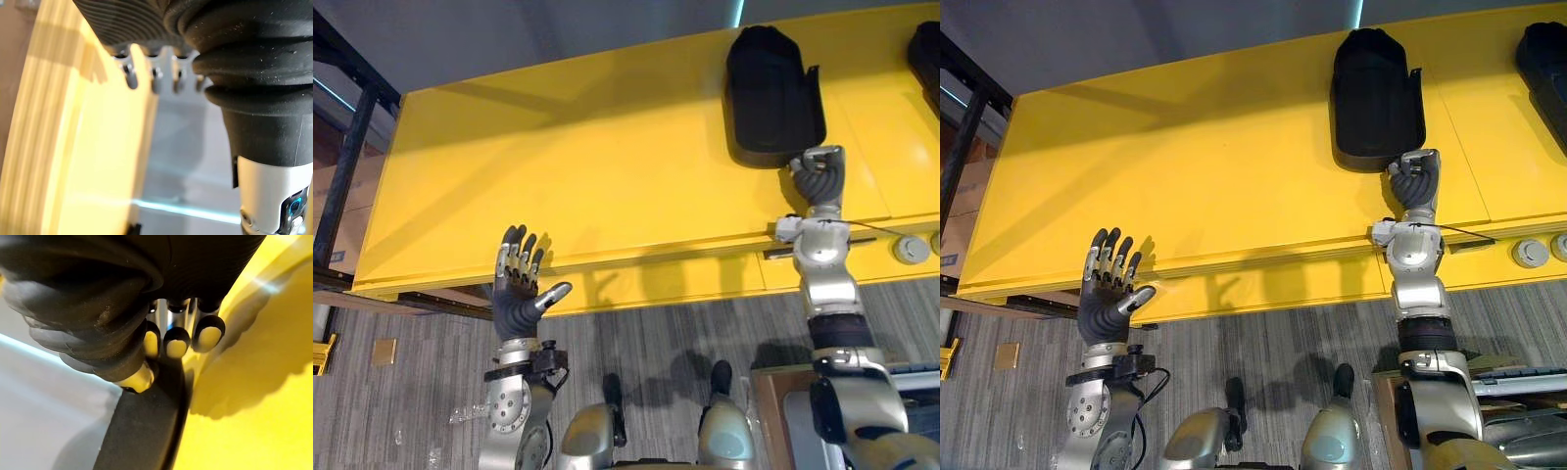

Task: Walk over and take plastic housings, then place them on the shelf

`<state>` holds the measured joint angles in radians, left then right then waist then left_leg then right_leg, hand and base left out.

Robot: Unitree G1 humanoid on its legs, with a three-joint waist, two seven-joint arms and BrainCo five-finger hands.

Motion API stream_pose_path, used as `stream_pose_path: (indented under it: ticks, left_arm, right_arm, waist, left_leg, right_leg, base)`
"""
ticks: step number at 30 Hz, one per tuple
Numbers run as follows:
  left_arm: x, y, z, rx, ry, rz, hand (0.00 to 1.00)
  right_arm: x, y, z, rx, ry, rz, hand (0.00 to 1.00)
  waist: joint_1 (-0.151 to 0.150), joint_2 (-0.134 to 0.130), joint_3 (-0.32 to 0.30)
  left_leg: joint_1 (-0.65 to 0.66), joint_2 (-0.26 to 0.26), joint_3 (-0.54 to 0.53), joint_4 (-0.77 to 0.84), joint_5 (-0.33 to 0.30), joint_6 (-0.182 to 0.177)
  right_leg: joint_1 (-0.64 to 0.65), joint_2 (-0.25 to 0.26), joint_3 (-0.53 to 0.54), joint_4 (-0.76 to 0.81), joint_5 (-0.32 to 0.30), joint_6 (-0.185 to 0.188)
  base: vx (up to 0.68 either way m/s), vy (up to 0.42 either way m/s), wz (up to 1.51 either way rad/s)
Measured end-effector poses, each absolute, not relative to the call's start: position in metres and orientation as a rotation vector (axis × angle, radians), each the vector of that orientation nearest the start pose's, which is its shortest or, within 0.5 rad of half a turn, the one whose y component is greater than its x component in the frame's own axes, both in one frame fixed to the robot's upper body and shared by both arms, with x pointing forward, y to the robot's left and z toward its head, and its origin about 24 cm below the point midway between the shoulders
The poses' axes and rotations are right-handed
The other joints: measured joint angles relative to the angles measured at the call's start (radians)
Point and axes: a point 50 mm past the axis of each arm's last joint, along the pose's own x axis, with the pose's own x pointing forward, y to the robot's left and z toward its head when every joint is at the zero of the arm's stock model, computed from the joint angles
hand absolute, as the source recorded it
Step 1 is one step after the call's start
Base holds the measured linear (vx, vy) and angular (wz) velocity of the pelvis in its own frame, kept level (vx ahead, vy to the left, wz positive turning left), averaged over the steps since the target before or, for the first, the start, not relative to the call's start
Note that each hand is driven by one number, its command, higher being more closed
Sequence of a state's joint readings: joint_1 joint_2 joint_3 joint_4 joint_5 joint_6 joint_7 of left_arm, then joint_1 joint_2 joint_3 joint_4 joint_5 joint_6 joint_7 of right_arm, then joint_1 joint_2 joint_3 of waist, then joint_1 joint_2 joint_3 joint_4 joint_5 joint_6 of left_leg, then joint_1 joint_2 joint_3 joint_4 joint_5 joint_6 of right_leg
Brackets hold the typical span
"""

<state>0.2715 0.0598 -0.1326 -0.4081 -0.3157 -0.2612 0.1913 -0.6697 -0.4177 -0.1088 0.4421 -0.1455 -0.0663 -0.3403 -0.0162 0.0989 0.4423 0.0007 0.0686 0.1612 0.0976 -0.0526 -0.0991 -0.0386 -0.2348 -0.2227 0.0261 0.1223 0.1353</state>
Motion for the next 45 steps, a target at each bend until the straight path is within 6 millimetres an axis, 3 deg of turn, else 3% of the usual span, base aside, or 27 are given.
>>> stream_pose_path:
  ticks: [6, 8, 9, 10, 12, 14, 16, 17, 19, 23, 25, 27, 31, 34, 37, 39, 40, 41, 43, 45]
  left_arm:
    - [0.193, 0.155, 0.100, -0.340, -0.387, 0.114, 0.00]
    - [0.193, 0.154, 0.102, -0.364, -0.401, 0.100, 0.00]
    - [0.193, 0.153, 0.103, -0.373, -0.410, 0.087, 0.00]
    - [0.193, 0.151, 0.104, -0.375, -0.423, 0.069, 0.00]
    - [0.193, 0.148, 0.105, -0.377, -0.430, 0.050, 0.00]
    - [0.193, 0.146, 0.107, -0.365, -0.440, 0.012, 0.00]
    - [0.194, 0.144, 0.108, -0.363, -0.442, -0.008, 0.00]
    - [0.196, 0.143, 0.109, -0.362, -0.446, -0.013, 0.00]
    - [0.202, 0.138, 0.110, -0.362, -0.448, -0.041, 0.00]
    - [0.208, 0.132, 0.112, -0.357, -0.450, -0.072, 0.00]
    - [0.212, 0.130, 0.110, -0.361, -0.443, -0.077, 0.00]
    - [0.214, 0.127, 0.105, -0.364, -0.412, -0.081, 0.00]
    - [0.214, 0.111, 0.101, -0.387, -0.370, -0.144, 0.00]
    - [0.211, 0.093, 0.099, -0.402, -0.345, -0.209, 0.00]
    - [0.211, 0.090, 0.100, -0.396, -0.352, -0.192, 0.00]
    - [0.211, 0.103, 0.098, -0.395, -0.350, -0.093, 0.00]
    - [0.210, 0.119, 0.095, -0.384, -0.340, 0.007, 0.00]
    - [0.209, 0.124, 0.094, -0.381, -0.336, 0.041, 0.00]
    - [0.201, 0.130, 0.093, -0.387, -0.330, 0.087, 0.00]
    - [0.199, 0.129, 0.099, -0.394, -0.361, 0.069, 0.00]
  right_arm:
    - [0.353, -0.247, 0.198, -0.433, -0.476, -0.512, 1.00]
    - [0.341, -0.240, 0.209, -0.412, -0.572, -0.501, 1.00]
    - [0.326, -0.231, 0.214, -0.385, -0.656, -0.476, 1.00]
    - [0.309, -0.218, 0.213, -0.352, -0.726, -0.433, 0.00]
    - [0.288, -0.206, 0.203, -0.320, -0.754, -0.380, 0.00]
    - [0.259, -0.193, 0.172, -0.253, -0.680, -0.314, 0.00]
    - [0.239, -0.191, 0.151, -0.182, -0.606, -0.318, 0.00]
    - [0.228, -0.193, 0.142, -0.138, -0.568, -0.339, 0.00]
    - [0.212, -0.200, 0.132, -0.090, -0.538, -0.387, 0.00]
    - [0.188, -0.227, 0.115, 0.003, -0.481, -0.524, 0.00]
    - [0.160, -0.254, 0.101, 0.101, -0.442, -0.676, 0.00]
    - [0.138, -0.265, 0.092, 0.128, -0.421, -0.768, 0.00]
    - [0.115, -0.263, 0.084, 0.188, -0.408, -0.815, 0.00]
    - [0.116, -0.253, 0.082, 0.240, -0.400, -0.758, 0.00]
    - [0.123, -0.244, 0.081, 0.245, -0.398, -0.667, 0.00]
    - [0.140, -0.233, 0.079, 0.276, -0.403, -0.557, 0.00]
    - [0.160, -0.226, 0.079, 0.299, -0.420, -0.454, 0.00]
    - [0.167, -0.225, 0.079, 0.301, -0.422, -0.420, 0.00]
    - [0.185, -0.226, 0.082, 0.280, -0.421, -0.344, 0.00]
    - [0.188, -0.226, 0.085, 0.280, -0.433, -0.351, 0.00]
  waist:
    - [-0.001, 0.004, 0.012]
    - [-0.001, 0.004, 0.012]
    - [0.000, 0.001, 0.011]
    - [-0.003, -0.005, 0.007]
    - [-0.004, -0.020, -0.001]
    - [-0.024, -0.062, -0.046]
    - [-0.035, -0.095, -0.091]
    - [-0.055, -0.114, -0.121]
    - [-0.083, -0.128, -0.159]
    - [-0.114, -0.129, -0.203]
    - [-0.156, -0.121, -0.219]
    - [-0.189, -0.108, -0.233]
    - [-0.220, -0.095, -0.251]
    - [-0.220, -0.090, -0.282]
    - [-0.219, -0.086, -0.303]
    - [-0.192, -0.092, -0.311]
    - [-0.158, -0.089, -0.307]
    - [-0.144, -0.093, -0.302]
    - [-0.106, -0.048, -0.317]
    - [-0.103, -0.040, -0.309]
  left_leg:
    - [0.000, -0.001, 0.002, -0.002, 0.001, 0.001]
    - [0.002, 0.004, 0.006, -0.005, 0.000, 0.001]
    - [0.014, 0.009, 0.012, -0.016, 0.000, 0.000]
    - [0.027, 0.016, 0.022, -0.023, -0.001, -0.003]
    - [0.050, 0.024, 0.045, -0.032, -0.006, -0.009]
    - [0.065, 0.042, 0.080, -0.036, -0.024, -0.021]
    - [0.084, 0.056, 0.127, -0.033, -0.044, -0.028]
    - [0.094, 0.062, 0.154, -0.028, -0.055, -0.031]
    - [0.120, 0.069, 0.205, -0.018, -0.079, -0.035]
    - [0.152, 0.074, 0.287, -0.011, -0.108, -0.040]
    - [0.157, 0.085, 0.331, 0.019, -0.135, -0.045]
    - [0.168, 0.090, 0.365, 0.019, -0.144, -0.050]
    - [0.195, 0.114, 0.429, 0.033, -0.165, -0.064]
    - [0.211, 0.132, 0.489, 0.057, -0.187, -0.074]
    - [0.226, 0.138, 0.513, 0.078, -0.196, -0.079]
    - [0.204, 0.139, 0.378, 0.156, -0.227, -0.015]
    - [0.174, 0.129, 0.193, 0.257, -0.285, 0.082]
    - [0.165, 0.114, 0.113, 0.282, -0.318, 0.098]
    - [0.151, 0.080, -0.070, 0.295, -0.384, 0.088]
    - [0.132, 0.064, -0.089, 0.280, -0.423, 0.050]
  right_leg:
    - [-0.002, 0.000, 0.001, -0.002, 0.001, 0.001]
    - [0.002, 0.006, 0.003, -0.012, 0.003, 0.002]
    - [0.008, 0.014, 0.007, -0.020, 0.004, 0.003]
    - [0.013, 0.022, 0.016, -0.024, 0.004, 0.002]
    - [0.021, 0.034, 0.036, -0.036, 0.004, 0.002]
    - [0.022, 0.055, 0.066, -0.055, 0.006, 0.000]
    - [0.017, 0.073, 0.105, -0.072, 0.010, -0.004]
    - [0.017, 0.082, 0.129, -0.080, 0.012, -0.004]
    - [0.018, 0.094, 0.178, -0.089, 0.017, -0.002]
    - [0.002, 0.111, 0.257, -0.098, 0.031, 0.001]
    - [-0.004, 0.123, 0.300, -0.105, 0.038, 0.002]
    - [-0.010, 0.133, 0.329, -0.105, 0.039, 0.004]
    - [-0.013, 0.156, 0.374, -0.105, 0.041, 0.005]
    - [-0.028, 0.183, 0.425, -0.105, 0.045, 0.004]
    - [-0.037, 0.205, 0.464, -0.105, 0.053, 0.002]
    - [-0.059, 0.240, 0.547, -0.090, 0.062, -0.010]
    - [-0.073, 0.275, 0.627, -0.073, 0.051, -0.026]
    - [-0.078, 0.286, 0.655, -0.069, 0.047, -0.025]
    - [-0.120, 0.320, 0.693, -0.058, 0.052, -0.032]
    - [-0.156, 0.316, 0.685, -0.049, 0.057, -0.027]
  base:
    - [0.00, -0.002, 0.00]
    - [0.01, -0.011, -0.06]
    - [0.03, -0.021, -0.17]
    - [0.06, -0.025, -0.22]
    - [0.08, -0.024, -0.33]
    - [0.10, -0.021, -0.46]
    - [0.10, -0.011, -0.67]
    - [0.11, 0.001, -0.79]
    - [0.07, 0.018, -0.69]
    - [0.01, 0.019, -0.66]
    - [-0.03, 0.000, -0.56]
    - [-0.03, -0.014, -0.43]
    - [-0.03, -0.032, -0.46]
    - [-0.06, -0.038, -0.54]
    - [-0.04, -0.049, -0.53]
    - [-0.07, -0.074, -1.23]
    - [-0.08, -0.052, -1.51]
    - [-0.19, 0.063, -1.72]
    - [-0.16, 0.131, -1.22]
    - [-0.18, 0.123, -0.38]
